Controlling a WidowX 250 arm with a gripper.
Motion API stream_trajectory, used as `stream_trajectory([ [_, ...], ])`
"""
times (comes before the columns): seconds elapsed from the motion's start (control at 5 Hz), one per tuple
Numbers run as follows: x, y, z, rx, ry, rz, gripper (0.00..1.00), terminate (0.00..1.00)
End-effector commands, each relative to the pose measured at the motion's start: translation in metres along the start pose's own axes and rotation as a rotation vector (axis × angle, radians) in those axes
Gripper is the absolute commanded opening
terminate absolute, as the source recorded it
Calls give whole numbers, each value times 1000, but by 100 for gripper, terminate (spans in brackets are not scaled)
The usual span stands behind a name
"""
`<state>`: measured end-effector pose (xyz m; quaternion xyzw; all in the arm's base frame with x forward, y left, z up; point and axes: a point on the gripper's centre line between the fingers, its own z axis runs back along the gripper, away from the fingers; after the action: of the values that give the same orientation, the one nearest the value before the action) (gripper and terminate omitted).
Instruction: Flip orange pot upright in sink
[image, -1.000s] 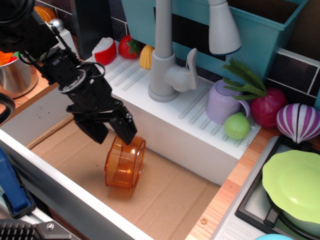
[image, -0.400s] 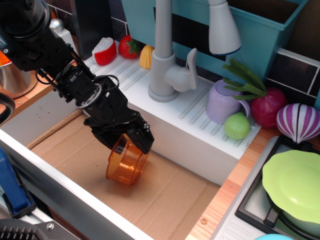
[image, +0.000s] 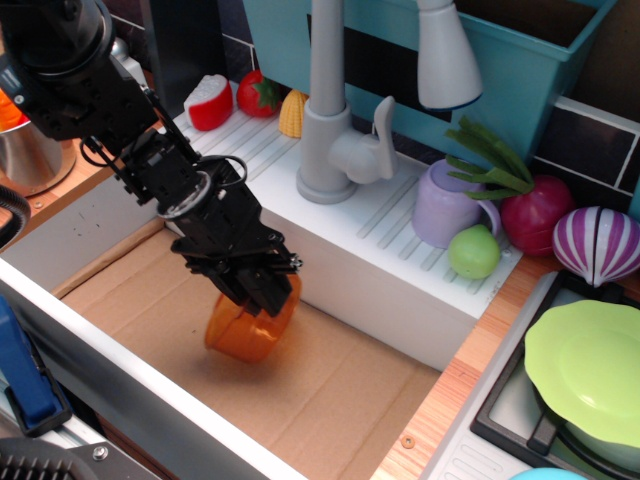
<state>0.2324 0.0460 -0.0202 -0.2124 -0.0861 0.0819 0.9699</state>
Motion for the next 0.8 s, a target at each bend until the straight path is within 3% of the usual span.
stream_trajectory([
  [0.0, 10, -1, 13, 117, -9, -123, 0, 0],
  [0.4, 6, -9, 19, 406, 67, -328, 0, 0],
  [0.6, 1, -13, 18, 534, 110, -430, 100, 0],
])
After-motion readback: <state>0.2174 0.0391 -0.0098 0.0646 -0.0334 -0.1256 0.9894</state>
